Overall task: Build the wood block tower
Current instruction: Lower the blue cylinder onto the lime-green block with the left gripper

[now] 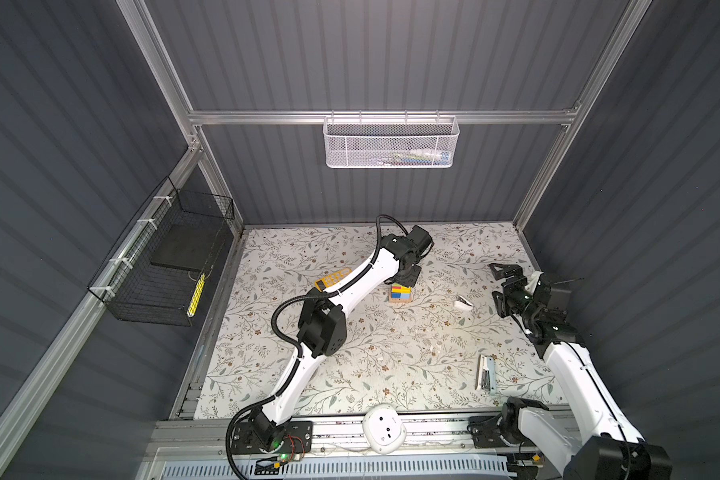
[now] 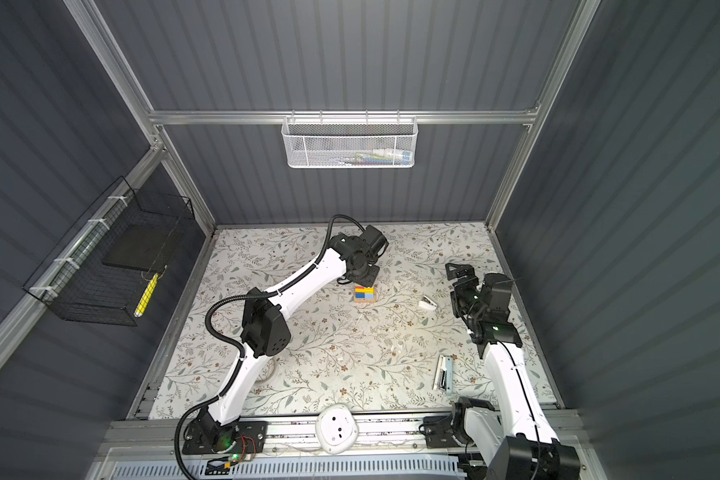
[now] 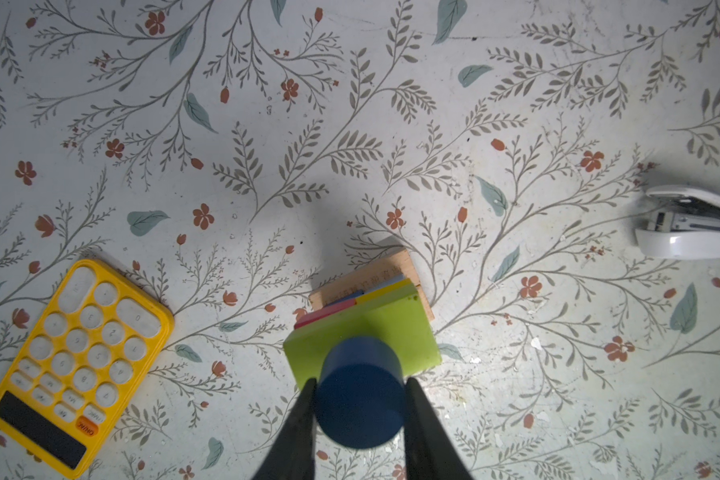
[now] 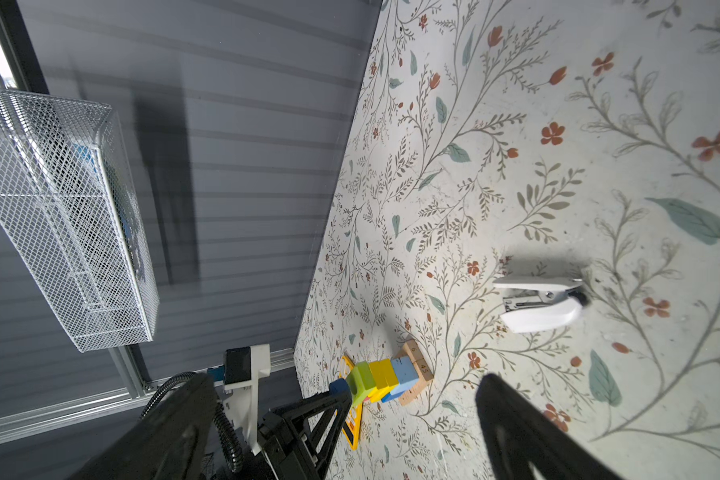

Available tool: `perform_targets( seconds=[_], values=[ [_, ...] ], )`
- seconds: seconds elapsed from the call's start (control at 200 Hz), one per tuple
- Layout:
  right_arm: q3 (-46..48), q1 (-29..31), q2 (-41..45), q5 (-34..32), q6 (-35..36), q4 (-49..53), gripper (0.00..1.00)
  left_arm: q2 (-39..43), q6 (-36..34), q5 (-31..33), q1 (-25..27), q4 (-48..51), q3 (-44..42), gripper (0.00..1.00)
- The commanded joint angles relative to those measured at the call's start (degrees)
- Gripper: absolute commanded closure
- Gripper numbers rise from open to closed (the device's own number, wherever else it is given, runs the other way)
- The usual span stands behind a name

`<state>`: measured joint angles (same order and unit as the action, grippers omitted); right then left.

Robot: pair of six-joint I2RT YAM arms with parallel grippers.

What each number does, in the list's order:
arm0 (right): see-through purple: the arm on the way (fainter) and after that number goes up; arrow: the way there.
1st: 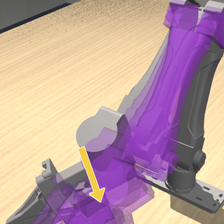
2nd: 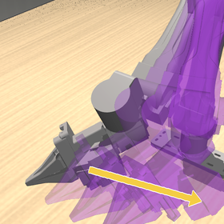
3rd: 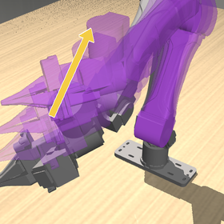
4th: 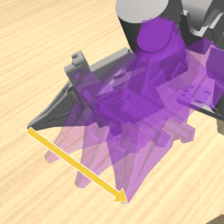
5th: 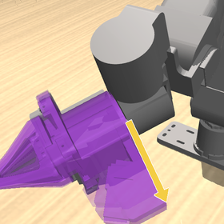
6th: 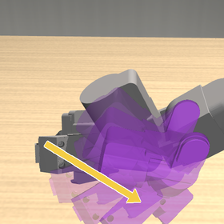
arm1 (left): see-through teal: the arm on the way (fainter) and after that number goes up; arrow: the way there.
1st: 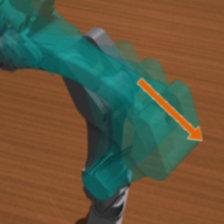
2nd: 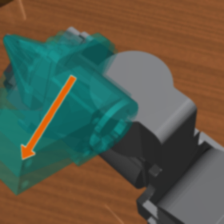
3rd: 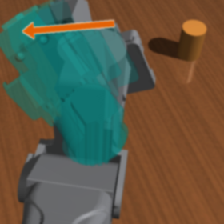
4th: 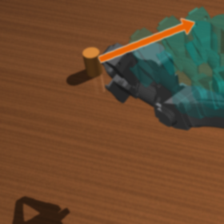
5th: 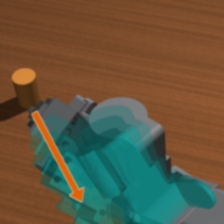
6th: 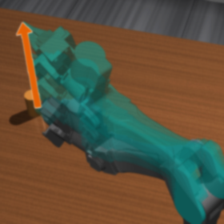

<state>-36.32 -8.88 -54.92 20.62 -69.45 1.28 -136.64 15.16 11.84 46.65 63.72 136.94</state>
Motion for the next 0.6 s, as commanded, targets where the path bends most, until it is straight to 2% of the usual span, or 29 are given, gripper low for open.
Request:
perform_targets(
  seconds=[0.0,0.595],
  values=[
    [0.0,-0.2,-0.4,0.5,-0.2,-0.8,0.01,-1.3,0.0,-0.2,-0.5,0.1,1.0,0.73],
    [0.0,-0.4,-0.9,0.7,-0.4,-1.0,0.01,-1.7,0.0,-0.1,-0.6,0.0,1.0,0.72]
  ],
)
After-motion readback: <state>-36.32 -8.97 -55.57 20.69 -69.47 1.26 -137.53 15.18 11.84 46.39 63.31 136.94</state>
